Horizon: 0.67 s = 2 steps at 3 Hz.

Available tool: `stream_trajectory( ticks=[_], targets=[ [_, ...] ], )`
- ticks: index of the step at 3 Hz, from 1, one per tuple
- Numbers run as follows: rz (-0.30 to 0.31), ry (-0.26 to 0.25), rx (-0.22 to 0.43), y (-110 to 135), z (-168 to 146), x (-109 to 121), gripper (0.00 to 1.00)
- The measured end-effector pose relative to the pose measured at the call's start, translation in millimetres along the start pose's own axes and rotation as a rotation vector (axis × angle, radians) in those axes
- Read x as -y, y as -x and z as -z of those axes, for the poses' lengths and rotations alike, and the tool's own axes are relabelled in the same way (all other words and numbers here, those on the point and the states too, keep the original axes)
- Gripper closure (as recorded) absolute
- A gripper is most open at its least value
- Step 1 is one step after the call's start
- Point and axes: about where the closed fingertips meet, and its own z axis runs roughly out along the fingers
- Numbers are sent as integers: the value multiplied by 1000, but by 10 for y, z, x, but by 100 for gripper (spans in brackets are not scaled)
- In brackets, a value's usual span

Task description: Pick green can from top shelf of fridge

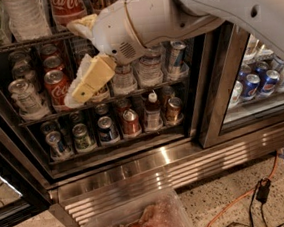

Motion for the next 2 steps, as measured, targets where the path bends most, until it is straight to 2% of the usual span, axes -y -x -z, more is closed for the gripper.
stream_trajectory(
  ticks=[1, 2],
  targets=[
    [60, 10, 51, 219, -198, 63, 0],
    [93, 24, 108, 371, -457, 68, 0]
  ],
)
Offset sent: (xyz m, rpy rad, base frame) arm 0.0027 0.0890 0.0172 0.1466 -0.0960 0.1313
